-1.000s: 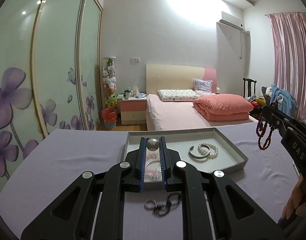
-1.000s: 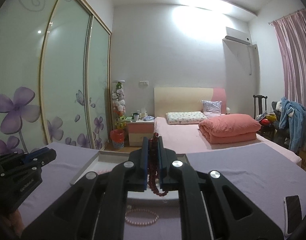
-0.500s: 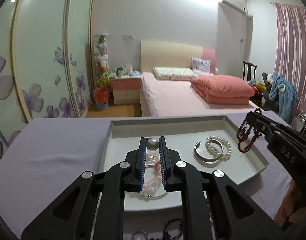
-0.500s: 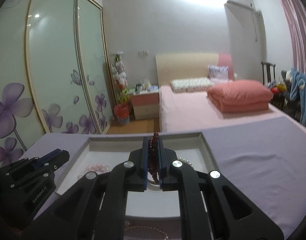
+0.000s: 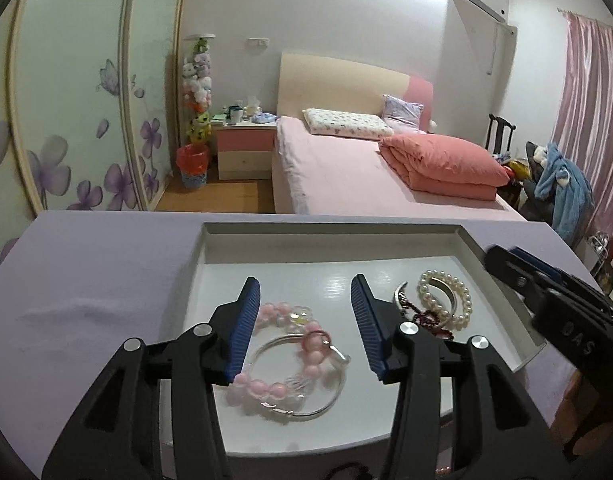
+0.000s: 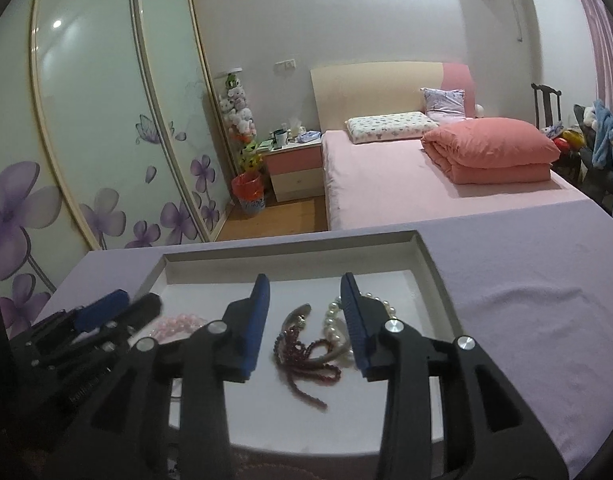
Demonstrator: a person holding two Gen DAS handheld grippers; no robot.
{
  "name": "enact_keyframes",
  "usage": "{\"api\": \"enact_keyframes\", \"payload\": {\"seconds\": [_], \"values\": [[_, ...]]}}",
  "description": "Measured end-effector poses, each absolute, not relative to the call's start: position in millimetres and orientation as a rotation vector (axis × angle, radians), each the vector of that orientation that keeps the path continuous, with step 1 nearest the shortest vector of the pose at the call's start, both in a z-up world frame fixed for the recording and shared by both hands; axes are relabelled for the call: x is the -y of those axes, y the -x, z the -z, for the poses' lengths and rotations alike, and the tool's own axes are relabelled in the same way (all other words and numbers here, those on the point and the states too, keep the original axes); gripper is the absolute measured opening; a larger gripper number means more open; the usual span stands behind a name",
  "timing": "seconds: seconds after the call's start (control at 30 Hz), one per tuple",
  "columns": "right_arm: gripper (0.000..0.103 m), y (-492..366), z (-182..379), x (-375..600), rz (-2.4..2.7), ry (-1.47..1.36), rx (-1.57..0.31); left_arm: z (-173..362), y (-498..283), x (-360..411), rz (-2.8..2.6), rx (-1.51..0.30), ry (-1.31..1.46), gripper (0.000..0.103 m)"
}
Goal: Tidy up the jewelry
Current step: 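Carry the red bracelet and pearl earring into the gray tray and open both tools, then withdraw both tools from the tray toward the remaining jewelry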
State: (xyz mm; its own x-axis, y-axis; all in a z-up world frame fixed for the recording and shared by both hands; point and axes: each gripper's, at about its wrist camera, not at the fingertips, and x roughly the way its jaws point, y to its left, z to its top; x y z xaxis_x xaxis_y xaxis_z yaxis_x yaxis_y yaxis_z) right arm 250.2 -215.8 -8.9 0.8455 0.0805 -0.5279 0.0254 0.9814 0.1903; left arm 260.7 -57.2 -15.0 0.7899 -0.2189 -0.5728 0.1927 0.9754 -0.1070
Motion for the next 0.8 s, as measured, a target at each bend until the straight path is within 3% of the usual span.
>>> {"api": "enact_keyframes", "payload": {"seconds": [0.33,0.43,0.57,0.8], "values": [[0.037,-212,5,213,-0.051,-0.154,-0.579,3,-234,17,0.164,-0.618,0.072,0.049],[0.036,-200,14,211,-0.070,-0.113,-0.644,9,-217,5,0.157,-0.638,0.038,0.049],[0.026,-188,42,203,-0.098,-0.070,-0.781,23,-200,-8,0.160,-0.690,-0.001,0.049],[0.026,-189,75,182,-0.086,0.004,-0.909,43,-185,-13,0.156,-0.757,-0.048,0.049]]}}
